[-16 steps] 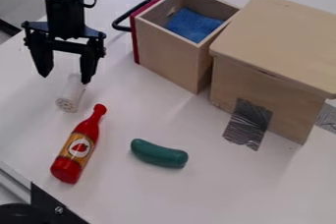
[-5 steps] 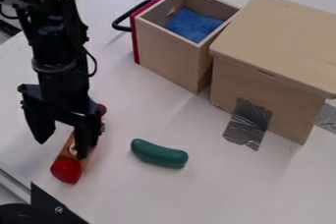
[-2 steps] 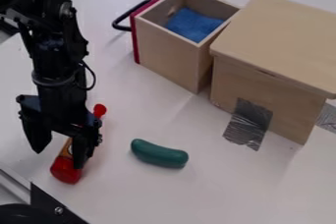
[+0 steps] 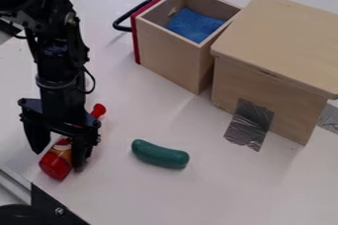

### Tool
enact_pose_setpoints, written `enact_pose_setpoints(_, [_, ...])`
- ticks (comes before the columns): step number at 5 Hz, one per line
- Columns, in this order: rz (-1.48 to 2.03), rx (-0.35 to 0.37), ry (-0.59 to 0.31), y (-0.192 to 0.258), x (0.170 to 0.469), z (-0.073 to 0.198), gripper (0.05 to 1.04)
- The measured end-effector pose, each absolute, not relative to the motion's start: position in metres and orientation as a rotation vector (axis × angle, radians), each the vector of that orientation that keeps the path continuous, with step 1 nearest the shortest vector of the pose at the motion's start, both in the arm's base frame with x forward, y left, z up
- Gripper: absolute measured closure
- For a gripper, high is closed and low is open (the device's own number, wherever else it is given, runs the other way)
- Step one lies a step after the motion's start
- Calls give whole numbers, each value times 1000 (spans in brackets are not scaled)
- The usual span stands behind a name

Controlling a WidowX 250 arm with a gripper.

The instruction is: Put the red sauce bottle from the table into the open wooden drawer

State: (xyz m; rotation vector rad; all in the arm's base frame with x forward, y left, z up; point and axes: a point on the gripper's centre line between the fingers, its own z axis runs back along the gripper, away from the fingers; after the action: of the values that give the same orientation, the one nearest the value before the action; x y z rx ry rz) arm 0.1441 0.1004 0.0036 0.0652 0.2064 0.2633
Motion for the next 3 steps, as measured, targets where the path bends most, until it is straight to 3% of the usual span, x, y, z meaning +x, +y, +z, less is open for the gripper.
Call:
enact_pose_setpoints(1, [287, 63, 209, 104, 146, 0, 389])
enact_pose_setpoints(2, [294, 54, 225, 104, 144, 2, 452])
enact_pose_setpoints(3, [279, 50, 173, 104, 151, 14, 452])
